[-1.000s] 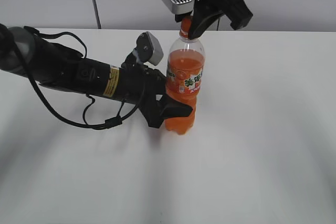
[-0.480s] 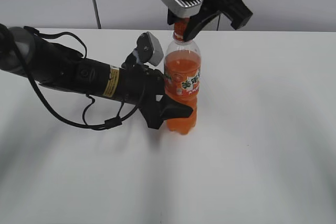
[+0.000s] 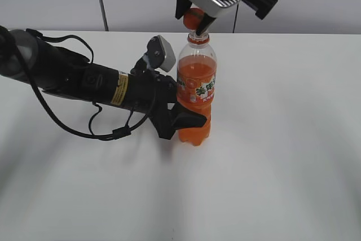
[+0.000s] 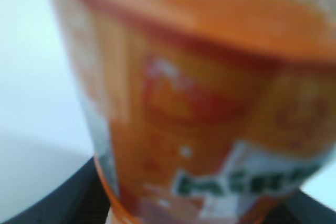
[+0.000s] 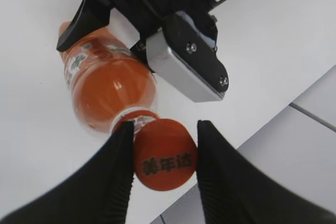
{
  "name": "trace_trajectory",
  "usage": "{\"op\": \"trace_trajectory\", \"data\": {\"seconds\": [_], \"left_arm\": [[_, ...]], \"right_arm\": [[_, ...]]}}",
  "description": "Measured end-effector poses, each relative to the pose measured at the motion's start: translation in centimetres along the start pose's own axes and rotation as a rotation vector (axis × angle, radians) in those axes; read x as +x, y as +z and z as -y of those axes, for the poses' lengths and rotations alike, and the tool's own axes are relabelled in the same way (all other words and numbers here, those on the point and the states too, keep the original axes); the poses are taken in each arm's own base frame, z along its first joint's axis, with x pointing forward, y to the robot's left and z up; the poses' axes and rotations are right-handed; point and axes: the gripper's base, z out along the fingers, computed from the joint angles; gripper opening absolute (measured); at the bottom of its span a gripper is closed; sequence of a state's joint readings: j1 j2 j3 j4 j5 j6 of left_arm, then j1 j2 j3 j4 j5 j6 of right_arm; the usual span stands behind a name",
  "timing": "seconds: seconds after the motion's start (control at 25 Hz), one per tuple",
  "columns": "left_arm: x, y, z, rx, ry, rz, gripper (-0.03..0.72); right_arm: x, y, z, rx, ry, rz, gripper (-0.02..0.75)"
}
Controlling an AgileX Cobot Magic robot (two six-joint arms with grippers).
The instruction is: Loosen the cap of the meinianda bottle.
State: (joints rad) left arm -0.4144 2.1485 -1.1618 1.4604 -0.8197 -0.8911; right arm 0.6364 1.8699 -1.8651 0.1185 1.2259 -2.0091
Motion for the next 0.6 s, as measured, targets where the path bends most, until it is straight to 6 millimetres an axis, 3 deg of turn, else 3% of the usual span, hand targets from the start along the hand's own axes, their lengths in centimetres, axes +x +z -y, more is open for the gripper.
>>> {"op": "trace_trajectory", "data": {"seconds": [0.2, 0.6], "left_arm": [[0.0, 0.0, 0.0, 0.000, 0.000, 0.000, 0.415], [0.0, 0.0, 0.0, 0.000, 0.000, 0.000, 0.415]], "right_arm": [[0.1, -0.5, -0.1, 0.004, 0.058, -0.017, 0.273], [-0.8, -1.9, 0.2, 0.054, 0.471, 0.056, 0.272]]}}
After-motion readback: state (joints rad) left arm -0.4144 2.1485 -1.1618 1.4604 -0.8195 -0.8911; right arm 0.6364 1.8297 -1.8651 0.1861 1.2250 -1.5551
